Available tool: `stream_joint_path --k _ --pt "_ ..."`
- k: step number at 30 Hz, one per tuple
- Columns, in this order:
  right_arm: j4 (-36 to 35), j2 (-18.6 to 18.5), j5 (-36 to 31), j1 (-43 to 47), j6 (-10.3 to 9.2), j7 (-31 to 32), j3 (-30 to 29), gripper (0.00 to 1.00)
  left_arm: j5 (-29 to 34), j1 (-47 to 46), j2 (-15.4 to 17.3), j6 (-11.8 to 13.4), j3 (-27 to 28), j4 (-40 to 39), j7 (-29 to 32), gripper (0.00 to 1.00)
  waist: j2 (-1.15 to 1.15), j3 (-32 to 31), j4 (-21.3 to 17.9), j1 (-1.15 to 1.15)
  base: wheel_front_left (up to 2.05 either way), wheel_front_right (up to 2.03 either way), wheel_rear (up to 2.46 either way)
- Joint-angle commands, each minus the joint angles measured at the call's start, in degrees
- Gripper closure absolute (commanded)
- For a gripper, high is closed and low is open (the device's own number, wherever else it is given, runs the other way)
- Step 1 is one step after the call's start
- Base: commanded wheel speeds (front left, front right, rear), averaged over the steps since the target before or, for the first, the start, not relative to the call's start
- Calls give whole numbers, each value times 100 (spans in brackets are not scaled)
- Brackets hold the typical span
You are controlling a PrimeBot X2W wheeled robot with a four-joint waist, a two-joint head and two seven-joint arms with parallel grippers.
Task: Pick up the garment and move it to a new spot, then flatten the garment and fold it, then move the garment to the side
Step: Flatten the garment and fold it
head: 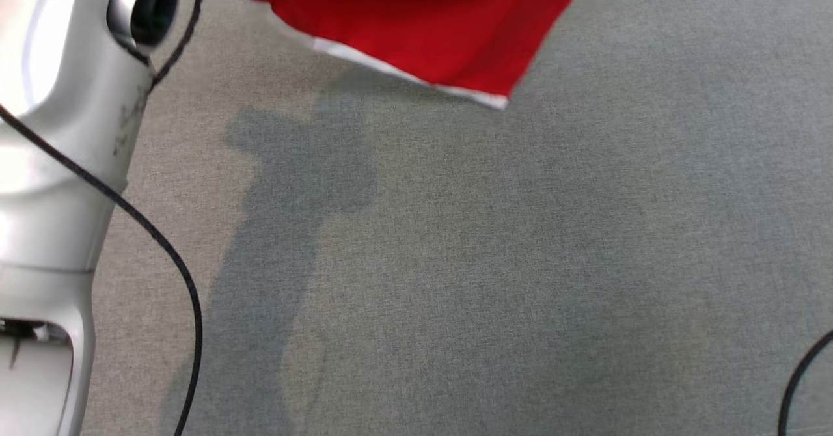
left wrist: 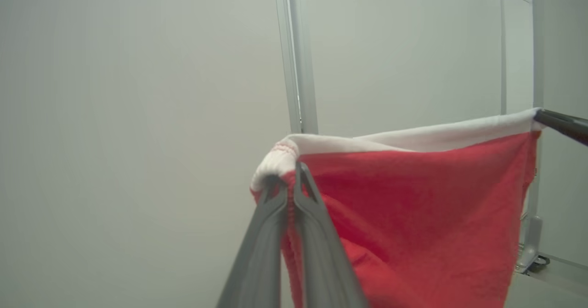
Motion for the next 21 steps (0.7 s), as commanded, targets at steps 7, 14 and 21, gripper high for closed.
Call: stream_joint_path --k 7,14,21 --pt "1489 437 344 -572 -2 -328 611 100 16 -650 -338 -258 -112 1735 -508 100 0 180 -84 0 0 0 0" --pt "1629 370 980 200 -2 -441 1232 100 -185 84 -599 -367 -126 2088 -639 100 0 326 -68 0 0 0 0" --pt "1030 78 1906 1927 -2 -520 1758 100 -31 1947 -672 -387 123 1178 -643 100 0 315 -87 0 0 0 0"
